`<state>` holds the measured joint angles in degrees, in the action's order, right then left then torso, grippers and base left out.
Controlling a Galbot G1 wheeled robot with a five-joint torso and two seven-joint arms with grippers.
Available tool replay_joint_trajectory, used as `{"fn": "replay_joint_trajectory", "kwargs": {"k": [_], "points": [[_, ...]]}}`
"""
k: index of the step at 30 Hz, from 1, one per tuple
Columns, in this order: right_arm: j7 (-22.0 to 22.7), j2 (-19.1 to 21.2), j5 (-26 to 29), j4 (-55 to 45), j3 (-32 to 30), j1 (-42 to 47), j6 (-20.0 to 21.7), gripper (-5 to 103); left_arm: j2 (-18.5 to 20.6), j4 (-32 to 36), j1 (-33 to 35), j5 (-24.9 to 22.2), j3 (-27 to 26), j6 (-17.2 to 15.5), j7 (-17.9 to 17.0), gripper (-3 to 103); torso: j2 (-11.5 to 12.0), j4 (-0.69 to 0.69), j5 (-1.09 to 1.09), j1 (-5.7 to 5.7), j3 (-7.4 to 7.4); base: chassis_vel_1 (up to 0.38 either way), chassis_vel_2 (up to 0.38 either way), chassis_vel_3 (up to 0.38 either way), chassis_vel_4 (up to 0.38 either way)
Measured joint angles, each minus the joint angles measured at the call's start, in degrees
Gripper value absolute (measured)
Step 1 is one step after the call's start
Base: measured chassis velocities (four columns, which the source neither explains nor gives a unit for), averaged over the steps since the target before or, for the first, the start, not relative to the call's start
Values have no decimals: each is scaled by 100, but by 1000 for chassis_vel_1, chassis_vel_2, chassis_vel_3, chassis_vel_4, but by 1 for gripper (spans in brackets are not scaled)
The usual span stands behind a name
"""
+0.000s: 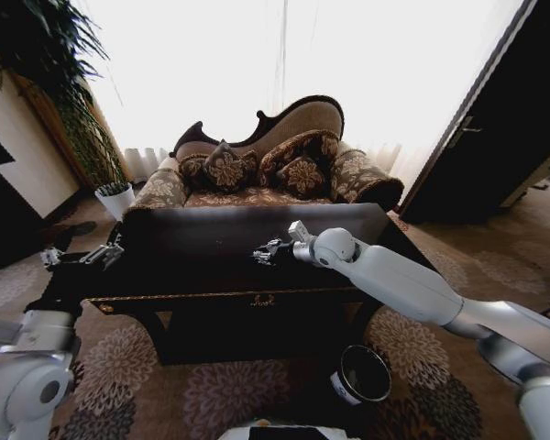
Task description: Move to the front of the table and place the trash on the table into the trash bin.
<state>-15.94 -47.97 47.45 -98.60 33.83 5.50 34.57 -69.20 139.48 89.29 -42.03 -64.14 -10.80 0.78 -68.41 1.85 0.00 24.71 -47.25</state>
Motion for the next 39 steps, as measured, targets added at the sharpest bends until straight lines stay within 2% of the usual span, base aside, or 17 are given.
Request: {"fn": "replay_joint_trajectory", "kwargs": {"k": [1,4,6,16,22,29,32,33,34,36,37,39], "points": [[0,0,0,0,0,0,0,21,0,0,0,0,0,0,0,100,0,0,0,0,0,0,0,0,0],[-31,53,-32,-22,-34,34,-13,5,15,10,5,0,0,0,0,100,0,0,0,0,0,0,0,0,0],[-40,70,-35,-29,-50,47,-18,2,18,14,10,0,-1,0,0,100,0,0,0,0,0,0,0,0,0],[-23,202,107,-234,-141,58,-104,0,47,24,21,-15,-17,-1,0,100,0,0,1,0,0,0,0,0,0],[71,516,462,-703,-471,54,-190,0,48,-41,-27,-17,42,-3,-1,100,0,-1,-1,0,0,0,0,0,0],[243,1087,754,-1496,-1681,896,-215,0,-34,-80,-95,-3,188,-3,-8,100,0,-2,2,0,0,0,0,0,0],[289,1652,817,-2039,-2943,2155,-253,0,-50,-72,-193,2,360,-11,-6,100,0,0,3,0,0,0,0,0,0],[289,1652,817,-2039,-2943,2155,-253,0,-50,-72,-193,2,360,-11,-6,100,0,0,3,0,0,0,0,0,0],[292,1792,790,-2135,-3234,2445,-289,0,-43,-72,-213,3,393,-12,-6,100,1,2,3,0,0,0,0,0,0],[292,2187,643,-2434,-4108,3471,-471,0,-10,-86,-277,3,461,-13,-6,100,1,6,1,-1,1,0,0,0,0],[297,2241,609,-2551,-4445,3890,-511,0,-33,-69,-271,2,428,-13,-2,100,1,7,2,-1,1,0,0,0,0],[338,2214,627,-2656,-4652,4150,-527,0,-104,-17,-223,2,339,-9,-2,100,1,5,3,-1,1,0,0,0,0]]}}
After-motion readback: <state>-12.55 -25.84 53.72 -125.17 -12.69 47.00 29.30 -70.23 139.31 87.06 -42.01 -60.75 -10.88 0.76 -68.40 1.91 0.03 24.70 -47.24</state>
